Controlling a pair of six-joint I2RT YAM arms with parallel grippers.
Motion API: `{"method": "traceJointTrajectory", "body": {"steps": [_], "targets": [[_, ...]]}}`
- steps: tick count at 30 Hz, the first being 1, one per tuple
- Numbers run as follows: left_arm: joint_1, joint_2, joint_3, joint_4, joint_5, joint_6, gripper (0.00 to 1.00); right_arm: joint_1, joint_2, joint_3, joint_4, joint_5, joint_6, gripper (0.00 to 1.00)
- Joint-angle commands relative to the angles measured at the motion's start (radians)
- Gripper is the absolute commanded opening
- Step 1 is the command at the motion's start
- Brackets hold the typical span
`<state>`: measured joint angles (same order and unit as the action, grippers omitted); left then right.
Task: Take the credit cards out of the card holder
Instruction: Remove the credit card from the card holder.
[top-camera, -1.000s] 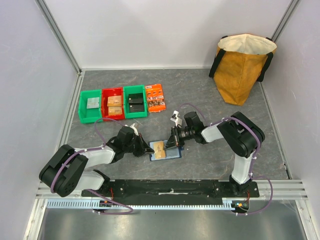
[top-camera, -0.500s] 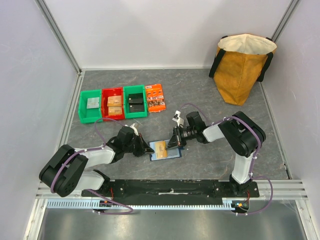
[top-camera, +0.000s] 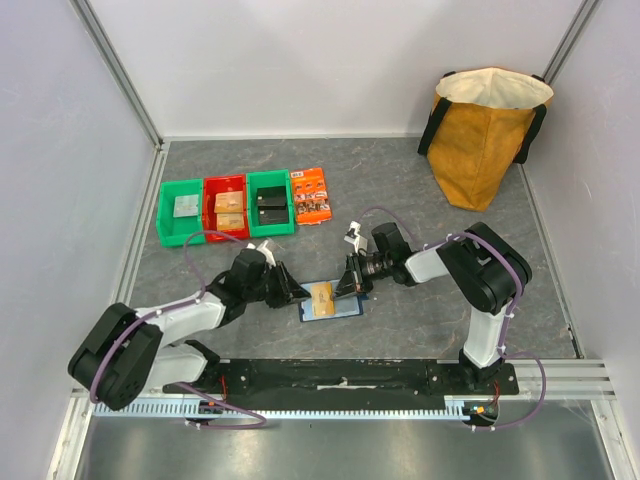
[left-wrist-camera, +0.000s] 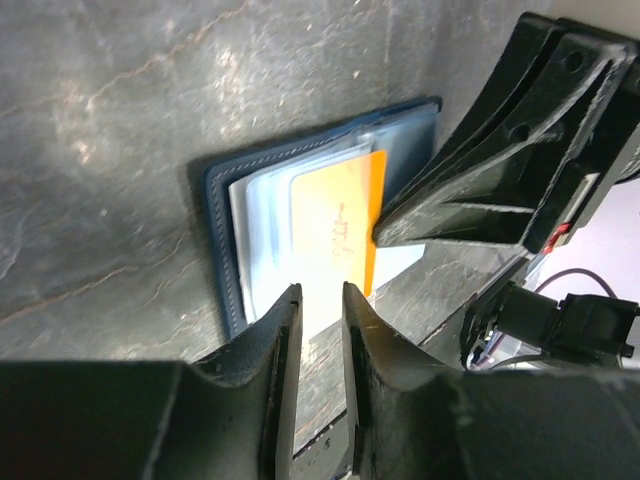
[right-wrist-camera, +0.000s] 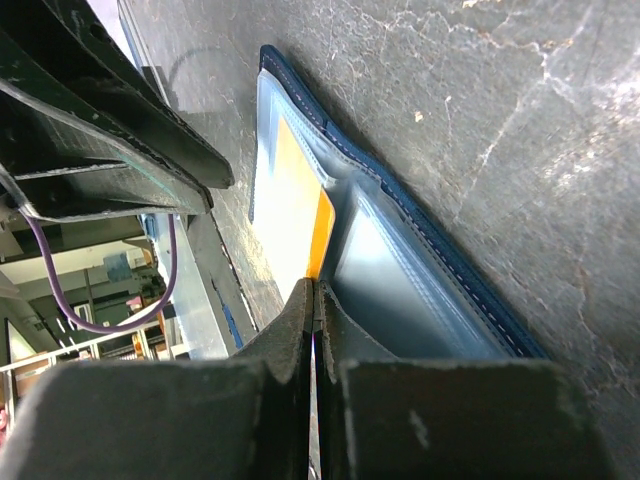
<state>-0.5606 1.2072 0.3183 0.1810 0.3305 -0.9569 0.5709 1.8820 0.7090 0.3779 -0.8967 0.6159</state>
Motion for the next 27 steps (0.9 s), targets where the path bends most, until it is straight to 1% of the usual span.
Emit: {"method": "traceJointTrajectory", "body": {"steps": [1, 6, 10, 15, 18, 19, 27], "targets": [[0.001, 0.063, 0.073, 0.023, 0.011, 0.047, 0.27, -0.003, -0.015, 0.018, -0.033, 0.024, -0.031, 0.0], [0.001, 0.156, 0.074, 0.06, 0.016, 0.043, 0.12, -0.003, -0.021, 0.017, -0.039, 0.027, -0.036, 0.0], [0.001, 0.157, 0.041, 0.034, -0.042, 0.029, 0.02, -0.003, -0.026, 0.014, -0.047, 0.033, -0.039, 0.0], [-0.001, 0.173, 0.019, -0.014, -0.068, 0.04, 0.02, -0.002, -0.03, 0.014, -0.051, 0.042, -0.035, 0.0], [0.001, 0.167, 0.007, -0.014, -0.068, 0.038, 0.02, -0.003, -0.027, 0.021, -0.051, 0.038, -0.031, 0.12], [0.001, 0.164, 0.004, -0.015, -0.068, 0.038, 0.02, -0.003, -0.026, 0.024, -0.051, 0.039, -0.03, 0.14], [0.001, 0.152, 0.005, -0.021, -0.064, 0.046, 0.02, 0.007, 0.002, 0.046, -0.017, 0.027, 0.001, 0.15]]}}
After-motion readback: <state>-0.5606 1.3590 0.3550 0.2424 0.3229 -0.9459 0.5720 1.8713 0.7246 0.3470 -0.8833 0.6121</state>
